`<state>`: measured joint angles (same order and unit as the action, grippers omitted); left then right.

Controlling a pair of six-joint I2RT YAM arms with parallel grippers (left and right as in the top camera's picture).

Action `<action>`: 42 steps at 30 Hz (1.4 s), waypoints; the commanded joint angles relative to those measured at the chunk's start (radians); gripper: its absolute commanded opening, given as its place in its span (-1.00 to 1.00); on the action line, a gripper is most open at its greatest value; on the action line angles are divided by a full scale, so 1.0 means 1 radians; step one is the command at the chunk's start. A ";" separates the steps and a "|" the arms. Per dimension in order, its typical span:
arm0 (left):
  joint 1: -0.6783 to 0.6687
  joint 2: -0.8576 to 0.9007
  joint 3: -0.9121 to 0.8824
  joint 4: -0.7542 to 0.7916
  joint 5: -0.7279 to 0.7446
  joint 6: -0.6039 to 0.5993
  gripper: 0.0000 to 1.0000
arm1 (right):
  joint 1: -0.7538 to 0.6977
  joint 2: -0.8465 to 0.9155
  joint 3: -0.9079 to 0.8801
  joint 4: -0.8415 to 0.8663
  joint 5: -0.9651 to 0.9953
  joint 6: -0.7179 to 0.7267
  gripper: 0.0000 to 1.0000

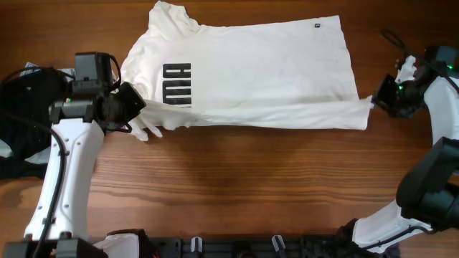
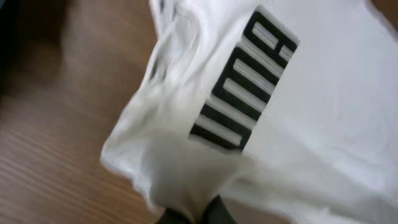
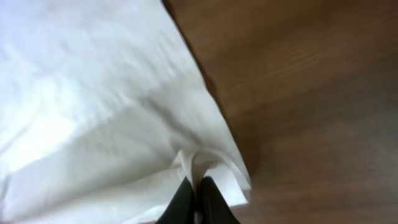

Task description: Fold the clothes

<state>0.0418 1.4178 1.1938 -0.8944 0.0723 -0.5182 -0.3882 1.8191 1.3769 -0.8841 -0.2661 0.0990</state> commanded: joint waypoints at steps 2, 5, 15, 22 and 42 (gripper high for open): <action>0.006 0.140 0.003 0.154 -0.010 -0.018 -0.92 | 0.038 -0.023 0.002 0.147 -0.030 -0.018 -0.81; 0.006 0.239 0.003 0.262 -0.010 -0.018 -0.92 | 0.038 -0.021 0.002 0.225 -0.014 0.010 -0.81; 0.021 0.304 0.003 0.106 -0.011 -0.016 0.35 | 0.038 0.085 0.002 0.186 0.034 0.008 0.29; 0.021 0.324 -0.093 0.046 -0.018 -0.009 0.35 | 0.038 0.213 -0.072 0.170 0.029 0.005 0.23; 0.024 0.322 -0.234 -0.189 -0.301 -0.015 -0.92 | -0.053 0.117 -0.087 -0.100 0.464 0.224 -0.91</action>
<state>0.0586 1.7367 0.9653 -1.0252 -0.1303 -0.5251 -0.4030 1.9831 1.2945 -0.9386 0.0101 0.2497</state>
